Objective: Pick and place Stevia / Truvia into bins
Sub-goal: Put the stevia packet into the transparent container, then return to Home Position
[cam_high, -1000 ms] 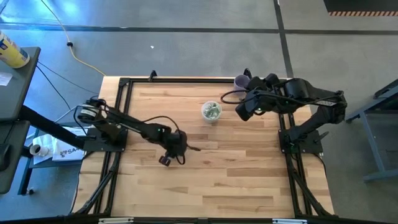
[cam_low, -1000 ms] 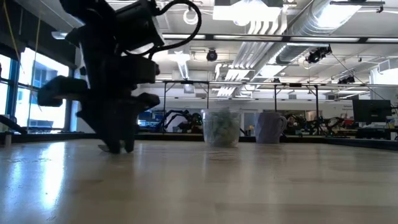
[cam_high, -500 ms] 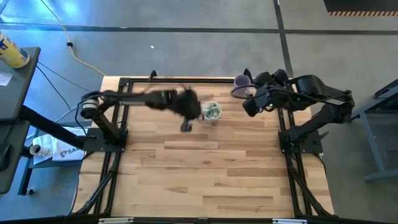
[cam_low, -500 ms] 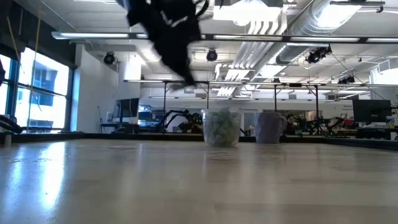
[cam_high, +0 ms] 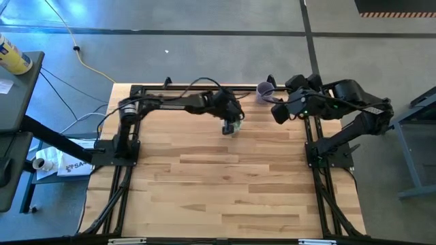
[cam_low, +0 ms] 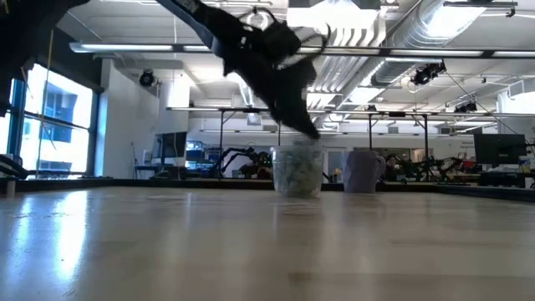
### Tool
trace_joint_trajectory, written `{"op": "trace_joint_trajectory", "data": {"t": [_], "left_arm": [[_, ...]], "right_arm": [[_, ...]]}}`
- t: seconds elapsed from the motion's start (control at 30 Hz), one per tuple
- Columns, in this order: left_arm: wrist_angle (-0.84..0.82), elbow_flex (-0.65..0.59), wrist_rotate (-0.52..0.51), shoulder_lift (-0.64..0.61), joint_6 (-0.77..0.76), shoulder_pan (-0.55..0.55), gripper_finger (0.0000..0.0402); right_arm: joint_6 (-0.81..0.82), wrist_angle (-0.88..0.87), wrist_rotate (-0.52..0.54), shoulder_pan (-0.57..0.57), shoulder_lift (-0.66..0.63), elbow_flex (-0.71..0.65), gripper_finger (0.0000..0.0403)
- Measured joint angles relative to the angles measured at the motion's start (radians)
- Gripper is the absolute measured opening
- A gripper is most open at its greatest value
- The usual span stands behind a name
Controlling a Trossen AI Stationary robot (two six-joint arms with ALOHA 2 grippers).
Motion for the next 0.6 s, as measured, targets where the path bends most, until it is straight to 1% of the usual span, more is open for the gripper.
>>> {"op": "trace_joint_trajectory", "data": {"t": [0.07, 0.13, 0.2, 0.23, 0.3, 0.37, 0.43, 0.47, 0.53, 0.6], "left_arm": [[-0.008, -0.002, -0.051, 0.044, -0.028, 0.0, 0.0123], [-0.014, -0.005, -0.073, 0.052, -0.048, 0.0, 0.0153], [-0.025, 0.021, -0.077, 0.024, -0.053, 0.0, 0.0178], [-0.059, 0.043, -0.079, 0.001, -0.052, 0.0, 0.0188], [-0.099, 0.114, -0.107, -0.034, -0.049, 0.0, 0.0205], [-0.218, 0.196, -0.125, -0.073, -0.049, 0.0, 0.0218], [-0.307, 0.302, -0.132, -0.1, -0.049, 0.0, 0.0227], [-0.382, 0.361, -0.131, -0.121, -0.053, 0.0, 0.023], [-0.516, 0.468, -0.118, -0.155, -0.077, 0.0, 0.0232], [-0.667, 0.537, -0.073, -0.194, -0.106, 0.0, 0.0231]], "right_arm": [[0.001, 0.0, -0.003, 0.0, 0.0, 0.0, 0.0314], [0.002, 0.0, -0.004, 0.0, 0.0, 0.0, 0.0314], [0.002, 0.0, -0.008, 0.0, 0.0, 0.0, 0.0314], [0.001, 0.0, -0.013, 0.0, 0.0, 0.0, 0.0314], [0.001, 0.0, -0.019, 0.0, 0.0, 0.0, 0.0314], [0.0, 0.0, -0.025, 0.002, 0.001, 0.0, 0.0314], [-0.007, 0.0, -0.026, 0.003, 0.0, 0.0, 0.0314], [-0.01, 0.0, -0.028, 0.004, 0.0, 0.0, 0.0314], [-0.024, 0.0, -0.039, 0.009, -0.002, 0.0, 0.0314], [-0.035, 0.0, -0.051, 0.029, -0.002, 0.0, 0.0314]]}}
